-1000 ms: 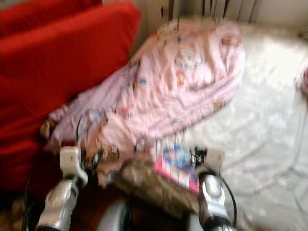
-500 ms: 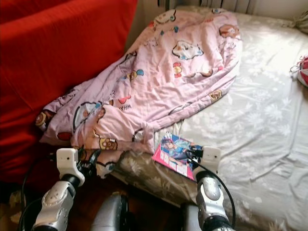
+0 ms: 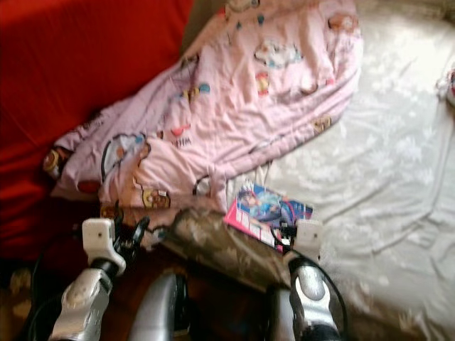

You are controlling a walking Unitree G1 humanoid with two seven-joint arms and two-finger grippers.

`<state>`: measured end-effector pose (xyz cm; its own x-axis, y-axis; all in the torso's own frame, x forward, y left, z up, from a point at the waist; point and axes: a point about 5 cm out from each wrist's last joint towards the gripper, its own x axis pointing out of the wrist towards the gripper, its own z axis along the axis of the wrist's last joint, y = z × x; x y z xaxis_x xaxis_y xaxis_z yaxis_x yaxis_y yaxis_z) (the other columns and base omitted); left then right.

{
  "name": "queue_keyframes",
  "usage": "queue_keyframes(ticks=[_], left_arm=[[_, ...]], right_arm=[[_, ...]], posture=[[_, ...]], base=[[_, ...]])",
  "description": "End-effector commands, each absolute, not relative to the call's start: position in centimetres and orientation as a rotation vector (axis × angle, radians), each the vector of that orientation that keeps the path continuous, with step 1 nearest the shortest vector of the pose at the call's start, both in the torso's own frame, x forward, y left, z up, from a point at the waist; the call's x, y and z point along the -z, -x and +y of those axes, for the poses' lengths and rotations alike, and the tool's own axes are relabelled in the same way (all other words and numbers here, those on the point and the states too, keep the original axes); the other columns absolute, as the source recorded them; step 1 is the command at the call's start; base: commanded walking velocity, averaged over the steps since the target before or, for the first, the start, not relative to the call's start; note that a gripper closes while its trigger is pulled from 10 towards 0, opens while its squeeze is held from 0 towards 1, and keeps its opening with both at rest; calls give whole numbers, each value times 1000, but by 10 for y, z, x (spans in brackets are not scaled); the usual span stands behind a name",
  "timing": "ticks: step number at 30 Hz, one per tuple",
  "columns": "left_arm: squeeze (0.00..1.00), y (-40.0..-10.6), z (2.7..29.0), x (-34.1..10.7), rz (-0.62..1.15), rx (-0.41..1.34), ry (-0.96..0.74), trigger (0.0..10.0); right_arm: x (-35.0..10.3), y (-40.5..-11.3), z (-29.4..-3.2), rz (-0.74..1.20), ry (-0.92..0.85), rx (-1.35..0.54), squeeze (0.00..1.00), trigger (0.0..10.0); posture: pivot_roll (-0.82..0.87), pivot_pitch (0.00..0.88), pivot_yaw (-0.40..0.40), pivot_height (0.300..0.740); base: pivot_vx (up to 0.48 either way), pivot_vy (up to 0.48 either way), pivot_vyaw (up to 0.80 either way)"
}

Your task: Clean up the room

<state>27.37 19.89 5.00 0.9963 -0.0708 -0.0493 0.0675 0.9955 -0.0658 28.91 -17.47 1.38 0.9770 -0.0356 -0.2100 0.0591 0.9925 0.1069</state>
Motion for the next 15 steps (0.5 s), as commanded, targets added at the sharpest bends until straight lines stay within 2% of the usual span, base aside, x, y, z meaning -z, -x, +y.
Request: queue_keyframes(ticks=[1, 7, 8, 12, 15], left_arm=[[0, -269, 205, -48, 73, 64, 54, 10000], [0, -269, 205, -51, 74, 70, 46, 10000], [0, -268, 206, -51, 75, 71, 44, 10000], [0, -260, 209, -51, 89, 76, 29, 10000], [0, -258, 210, -52, 94, 73, 26, 10000]], right_arm=[[-8, -286, -177, 247, -162, 82, 0, 10000], [-9, -294, -180, 271, -306, 141, 0, 10000], [-10, -295, -180, 266, -327, 148, 1000, 10000], [-15, -304, -179, 271, -473, 203, 1000, 10000], [-17, -307, -175, 270, -462, 182, 1000, 10000]], posture=[[124, 289, 80, 599], [137, 305, 94, 599], [146, 311, 99, 599], [167, 331, 111, 599], [175, 338, 116, 599]], base=[[0, 0, 0], [0, 0, 0], [0, 0, 0], [0, 0, 0], [0, 0, 0]])
